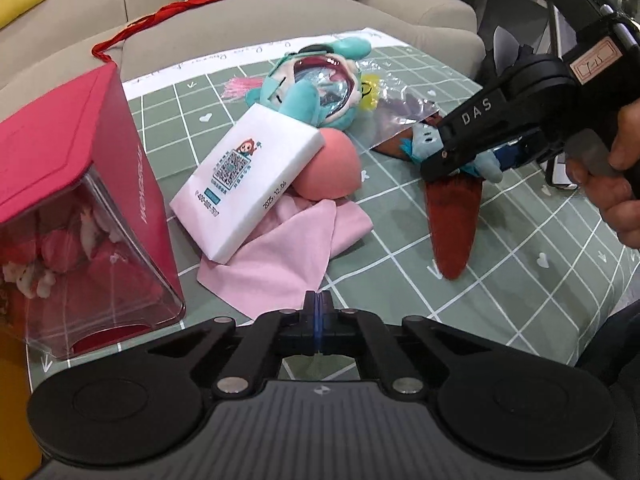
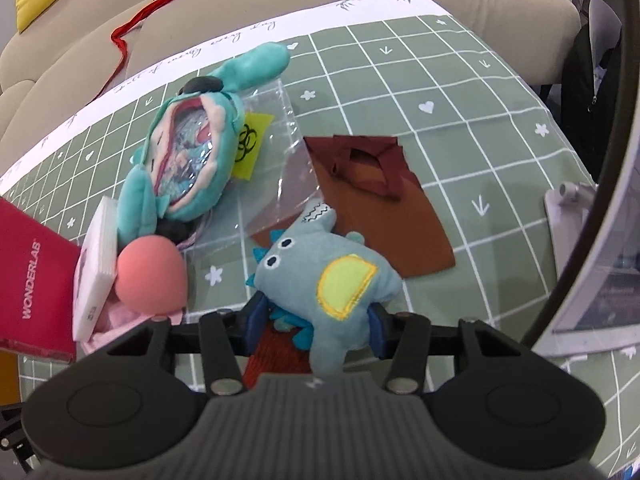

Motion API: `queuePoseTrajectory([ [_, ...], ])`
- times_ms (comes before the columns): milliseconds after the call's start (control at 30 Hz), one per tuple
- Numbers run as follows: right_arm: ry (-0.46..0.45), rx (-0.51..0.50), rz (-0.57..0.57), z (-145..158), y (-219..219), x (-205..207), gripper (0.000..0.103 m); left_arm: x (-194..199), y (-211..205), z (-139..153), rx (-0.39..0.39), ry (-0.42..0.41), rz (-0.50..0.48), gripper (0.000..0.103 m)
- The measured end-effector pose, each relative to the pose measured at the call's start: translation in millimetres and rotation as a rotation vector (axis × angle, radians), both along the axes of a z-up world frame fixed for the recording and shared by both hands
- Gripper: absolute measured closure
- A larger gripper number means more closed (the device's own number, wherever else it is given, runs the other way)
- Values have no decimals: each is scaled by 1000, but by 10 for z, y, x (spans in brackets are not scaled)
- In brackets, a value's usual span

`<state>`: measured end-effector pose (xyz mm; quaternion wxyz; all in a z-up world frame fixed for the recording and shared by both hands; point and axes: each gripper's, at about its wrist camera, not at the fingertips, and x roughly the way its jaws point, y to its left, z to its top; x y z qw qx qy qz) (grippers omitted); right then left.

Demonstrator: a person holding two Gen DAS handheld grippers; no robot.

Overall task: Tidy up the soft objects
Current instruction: 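Grasp the blue plush toy with the right tool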

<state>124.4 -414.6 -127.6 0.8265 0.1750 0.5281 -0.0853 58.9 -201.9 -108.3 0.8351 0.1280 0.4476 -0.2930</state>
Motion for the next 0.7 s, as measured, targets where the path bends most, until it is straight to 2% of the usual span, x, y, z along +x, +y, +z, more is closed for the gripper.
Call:
queuePoseTrajectory([
  [67,-3,11,10,39,43,-36,53,-31,-3,26,3,-18,-29,103],
  [133,-6,14,23,47,74,-35,53,-87,-62,13,51,-91,-96,94],
  [167,-6,11,22,41,83,-29,53,-130,-101,6,85,-156,-117,77],
  [200,0,8,23,28,89,-18,53,-154,-144,2,117,-201,-125,51],
  [267,4,5,28,13,89,-6,53,-168,-231,-6,160,-231,-142,31],
  [367,12,2,2,1,37,-2,53,-158,-354,-52,193,-256,-180,31],
  [467,14,9,-7,-13,-10,4,53,-83,-460,-125,248,-292,-141,31],
  [533,11,13,-10,-11,-23,2,53,-2,-502,-140,248,-293,-90,32],
  [633,8,6,5,-11,-3,21,53,85,-553,-154,226,-288,-73,33],
  [667,7,5,13,-9,9,30,53,100,-546,-148,220,-287,-67,36],
  [700,6,5,17,-6,22,38,53,125,-542,-147,206,-276,-59,44],
])
